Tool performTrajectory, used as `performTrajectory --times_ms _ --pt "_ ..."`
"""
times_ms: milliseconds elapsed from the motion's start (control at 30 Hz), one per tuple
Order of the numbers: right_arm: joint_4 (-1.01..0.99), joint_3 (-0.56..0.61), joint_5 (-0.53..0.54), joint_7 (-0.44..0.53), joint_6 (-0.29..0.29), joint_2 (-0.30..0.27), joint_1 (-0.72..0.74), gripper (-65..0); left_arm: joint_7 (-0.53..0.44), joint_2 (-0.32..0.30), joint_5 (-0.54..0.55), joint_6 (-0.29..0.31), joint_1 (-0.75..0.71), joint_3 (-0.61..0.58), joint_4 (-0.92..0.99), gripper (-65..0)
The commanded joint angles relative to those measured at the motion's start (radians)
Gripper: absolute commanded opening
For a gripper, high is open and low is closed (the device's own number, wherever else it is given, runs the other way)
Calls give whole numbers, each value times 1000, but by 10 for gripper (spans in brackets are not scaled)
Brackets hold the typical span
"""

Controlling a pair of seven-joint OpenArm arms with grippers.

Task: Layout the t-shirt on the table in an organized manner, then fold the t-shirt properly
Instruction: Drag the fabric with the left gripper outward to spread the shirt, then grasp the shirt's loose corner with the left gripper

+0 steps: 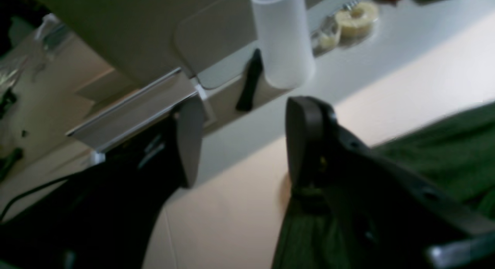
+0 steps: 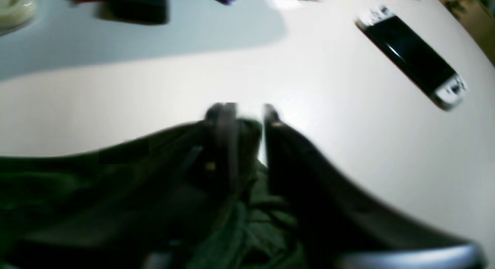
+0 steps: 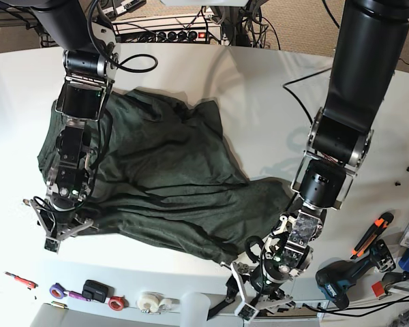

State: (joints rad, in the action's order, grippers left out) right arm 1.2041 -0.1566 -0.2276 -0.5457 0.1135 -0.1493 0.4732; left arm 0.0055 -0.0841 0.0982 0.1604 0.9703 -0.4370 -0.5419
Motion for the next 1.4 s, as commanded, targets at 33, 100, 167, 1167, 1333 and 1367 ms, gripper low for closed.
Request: performTrajectory --times_ms 33,100,167,1167,1333,1367 --pt "18 -2 -9 30 7 -11 31 -445 17 -3 10 -3 42 -18 -14 -306" --pt "18 -2 -9 30 7 -11 31 -446 94 -9 14 5 38 -29 -14 -307" --pt "18 -2 -9 29 7 -11 31 -446 157 -29 43 58 33 -29 -14 -307" --pt "18 -2 10 28 7 -11 14 -446 799 -364 925 513 -294 335 -48 -319" --pt "18 -2 10 30 7 -8 14 -446 798 -310 847 504 -294 335 -48 -343" --pt "18 -2 10 30 7 -8 14 -446 798 -299 832 483 -294 335 -50 -343"
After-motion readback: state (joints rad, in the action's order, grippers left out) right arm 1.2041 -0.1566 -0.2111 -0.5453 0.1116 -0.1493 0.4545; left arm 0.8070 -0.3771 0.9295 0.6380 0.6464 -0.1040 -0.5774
